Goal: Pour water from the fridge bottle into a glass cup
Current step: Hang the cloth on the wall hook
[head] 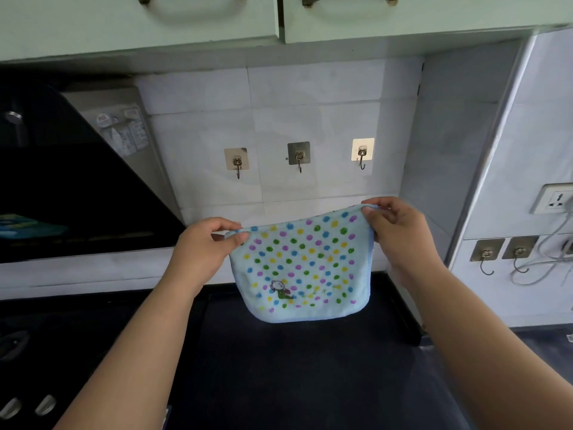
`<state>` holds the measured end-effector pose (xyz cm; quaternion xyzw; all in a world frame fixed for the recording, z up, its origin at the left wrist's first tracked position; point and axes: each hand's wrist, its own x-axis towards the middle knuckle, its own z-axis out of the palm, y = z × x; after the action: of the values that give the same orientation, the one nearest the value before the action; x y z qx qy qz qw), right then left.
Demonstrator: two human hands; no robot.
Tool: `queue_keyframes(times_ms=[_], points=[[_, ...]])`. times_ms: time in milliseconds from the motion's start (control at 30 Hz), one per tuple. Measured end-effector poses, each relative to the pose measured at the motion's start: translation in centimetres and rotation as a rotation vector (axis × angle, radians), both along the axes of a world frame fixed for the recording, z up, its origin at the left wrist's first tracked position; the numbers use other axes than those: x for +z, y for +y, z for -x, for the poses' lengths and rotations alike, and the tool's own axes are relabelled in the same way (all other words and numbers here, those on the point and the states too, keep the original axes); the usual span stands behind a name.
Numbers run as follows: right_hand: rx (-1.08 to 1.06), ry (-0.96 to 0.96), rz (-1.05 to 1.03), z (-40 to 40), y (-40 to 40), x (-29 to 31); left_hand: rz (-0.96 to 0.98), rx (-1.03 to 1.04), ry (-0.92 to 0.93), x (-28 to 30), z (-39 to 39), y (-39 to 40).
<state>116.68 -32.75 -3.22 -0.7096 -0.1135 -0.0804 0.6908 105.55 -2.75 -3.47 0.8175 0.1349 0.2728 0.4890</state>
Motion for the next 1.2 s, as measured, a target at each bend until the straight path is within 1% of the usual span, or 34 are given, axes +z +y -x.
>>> queue_keyframes(times_ms=[167,233,300,367,433,467,533,667,733,767,833,900,967,1000,1067,1133,1200], points=[[0.041,-0.032,-0.043,0.1,0.1,1.8,0.089,-0.044,-0.100,1.0,-0.4,0.5],[0.084,0.004,-0.103,-0.2,0.0,2.6,0.143,-0.108,-0.112,1.9,-0.5,0.7],[0.145,0.085,-0.224,-0.7,0.0,3.4,0.197,-0.170,-0.111,3.1,-0.5,1.1],[0.203,0.159,-0.353,-0.9,-0.1,4.1,0.172,-0.191,-0.075,4.1,-0.5,1.5],[0.262,0.193,-0.384,-0.7,-0.2,4.5,0.117,-0.186,-0.016,4.7,-0.3,2.0],[0.295,0.197,-0.365,-0.6,-0.2,4.5,0.101,-0.190,0.008,4.8,-0.2,2.0],[0.300,0.181,-0.241,-0.5,-0.2,4.1,0.047,-0.188,0.063,4.6,-0.2,2.1],[0.113,0.012,0.254,-0.3,0.9,2.8,-0.267,-0.092,0.261,3.4,-0.8,1.7],[0.023,-0.058,0.425,-0.2,1.5,2.2,-0.346,-0.085,0.294,2.5,-1.0,1.5],[-0.005,-0.076,0.470,-0.2,1.8,1.8,-0.324,-0.090,0.284,1.9,-1.0,1.6],[-0.049,-0.108,0.512,-0.3,1.9,1.0,-0.133,-0.130,0.231,0.6,-1.2,2.3],[-0.079,-0.105,0.444,-0.6,1.8,0.1,0.063,-0.203,0.150,-0.4,-1.4,3.1],[-0.079,-0.016,0.272,-0.7,1.8,-0.4,0.175,-0.254,0.067,-1.4,-1.7,3.6],[-0.089,0.017,0.211,-0.8,1.8,-0.5,0.199,-0.264,0.033,-1.7,-1.9,3.6],[-0.145,0.049,0.178,-1.1,2.0,-1.0,0.207,-0.288,-0.009,-2.5,-2.4,3.8],[-0.167,0.067,0.165,-1.4,2.3,-2.0,0.193,-0.296,-0.014,-3.5,-3.2,4.0],[-0.130,0.078,0.120,-1.9,2.6,-3.4,0.079,-0.291,0.022,-4.8,-4.2,4.6]])
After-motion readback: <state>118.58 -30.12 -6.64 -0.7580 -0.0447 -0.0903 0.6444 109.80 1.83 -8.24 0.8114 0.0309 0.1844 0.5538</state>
